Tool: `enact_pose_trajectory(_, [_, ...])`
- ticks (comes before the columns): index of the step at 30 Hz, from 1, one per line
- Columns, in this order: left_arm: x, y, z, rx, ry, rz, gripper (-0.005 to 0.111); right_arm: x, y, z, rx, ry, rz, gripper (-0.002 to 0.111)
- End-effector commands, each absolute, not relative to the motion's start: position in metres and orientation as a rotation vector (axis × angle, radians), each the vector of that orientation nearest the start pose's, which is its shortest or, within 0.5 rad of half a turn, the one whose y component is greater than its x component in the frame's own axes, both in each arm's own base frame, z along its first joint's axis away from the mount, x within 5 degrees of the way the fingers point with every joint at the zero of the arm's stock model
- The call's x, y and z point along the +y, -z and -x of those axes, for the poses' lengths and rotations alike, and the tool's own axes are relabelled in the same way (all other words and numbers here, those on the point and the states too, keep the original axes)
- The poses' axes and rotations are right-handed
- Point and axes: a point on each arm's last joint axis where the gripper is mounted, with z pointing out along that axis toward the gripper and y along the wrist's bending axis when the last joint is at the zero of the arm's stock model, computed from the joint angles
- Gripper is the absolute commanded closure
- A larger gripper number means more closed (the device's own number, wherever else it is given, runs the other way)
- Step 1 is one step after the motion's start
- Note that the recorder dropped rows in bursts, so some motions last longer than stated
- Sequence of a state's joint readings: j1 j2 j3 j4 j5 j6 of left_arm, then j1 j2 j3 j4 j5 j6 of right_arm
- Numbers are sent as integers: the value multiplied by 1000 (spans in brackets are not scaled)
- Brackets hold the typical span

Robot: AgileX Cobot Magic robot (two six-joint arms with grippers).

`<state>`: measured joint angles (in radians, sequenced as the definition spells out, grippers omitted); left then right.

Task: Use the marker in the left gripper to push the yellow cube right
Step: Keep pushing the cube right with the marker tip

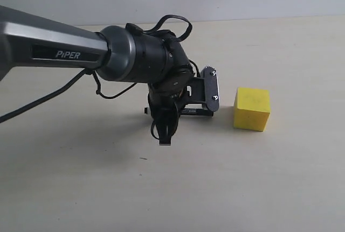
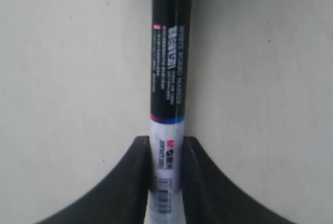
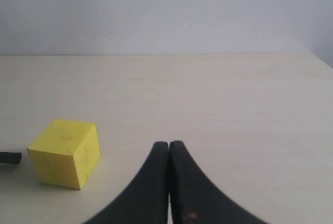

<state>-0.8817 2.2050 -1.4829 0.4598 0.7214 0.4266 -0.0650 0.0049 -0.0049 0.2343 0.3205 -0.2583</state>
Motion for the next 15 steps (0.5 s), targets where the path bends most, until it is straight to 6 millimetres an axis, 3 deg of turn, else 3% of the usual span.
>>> enact_pose_trajectory(1, [-343,-113,-284,-2340,409,2586,107,3,-186,-54,1784,19,26,108])
enact_pose_trajectory(3, [-349,-113,-277,-2314,399,2617,107,3,-186,-54,1784,19,26,108])
enact_pose_trajectory(15, [-335,-111,-280,-2326,461,2464,107,3,-186,-54,1784,19,26,108])
